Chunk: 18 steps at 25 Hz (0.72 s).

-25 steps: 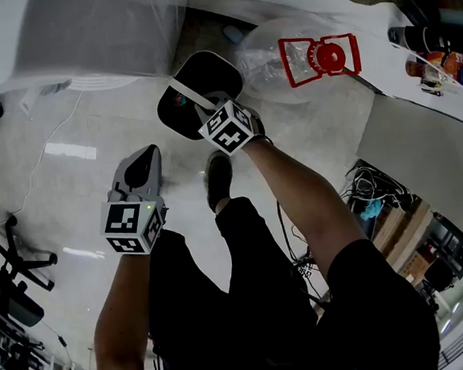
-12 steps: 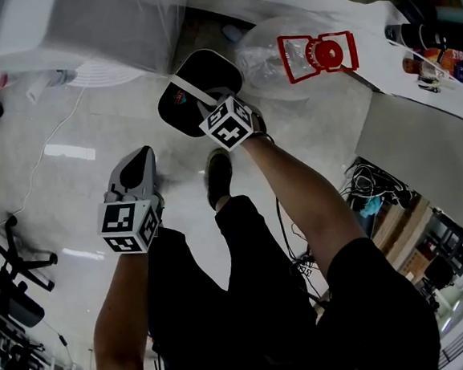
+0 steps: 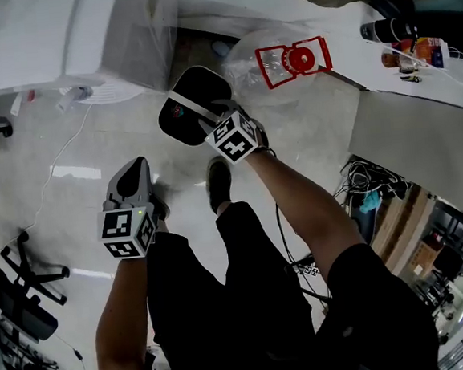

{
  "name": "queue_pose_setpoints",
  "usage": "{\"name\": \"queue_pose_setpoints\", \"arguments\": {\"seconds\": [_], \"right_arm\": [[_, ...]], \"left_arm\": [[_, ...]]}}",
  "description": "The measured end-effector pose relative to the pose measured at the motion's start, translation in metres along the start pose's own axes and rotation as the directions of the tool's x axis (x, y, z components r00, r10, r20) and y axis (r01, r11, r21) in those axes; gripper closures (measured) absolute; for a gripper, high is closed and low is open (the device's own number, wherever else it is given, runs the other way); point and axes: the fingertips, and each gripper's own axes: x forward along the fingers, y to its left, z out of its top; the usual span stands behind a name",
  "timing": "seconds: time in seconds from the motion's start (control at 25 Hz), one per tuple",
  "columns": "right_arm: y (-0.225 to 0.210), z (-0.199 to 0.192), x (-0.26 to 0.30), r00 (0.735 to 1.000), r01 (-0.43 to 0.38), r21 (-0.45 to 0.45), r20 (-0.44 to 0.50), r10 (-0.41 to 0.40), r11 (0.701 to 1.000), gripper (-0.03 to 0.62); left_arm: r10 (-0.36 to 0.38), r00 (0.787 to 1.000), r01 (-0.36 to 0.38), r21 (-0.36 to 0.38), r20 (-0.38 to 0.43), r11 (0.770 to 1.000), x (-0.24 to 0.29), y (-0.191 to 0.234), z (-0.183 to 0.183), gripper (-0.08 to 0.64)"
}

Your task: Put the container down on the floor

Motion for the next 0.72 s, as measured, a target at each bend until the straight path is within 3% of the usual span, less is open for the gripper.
{"name": "queue_pose_setpoints", "arguments": {"seconds": [0.4, 0.52, 0.72], "right_arm": [[0.007, 0.037, -0.104, 0.997, 0.042, 0.095, 0.060, -0.048, 0.995, 0.439], [0.011, 0.052, -0.138, 0.993, 0.065, 0.114, 0.087, -0.075, 0.991, 0.490], [0.019, 0.089, -0.199, 0.974, 0.122, 0.140, 0.171, -0.146, 0.983, 0.515]], "left_arm": [[-0.049, 0.998, 0.046, 0.073, 0.042, 0.996, -0.051, -0.029, 0.064, 0.554], [-0.060, 0.997, 0.054, 0.112, 0.053, 0.992, -0.068, -0.037, 0.083, 0.554], [-0.094, 0.993, 0.083, 0.144, 0.075, 0.986, -0.099, -0.050, 0.110, 0.554]]}}
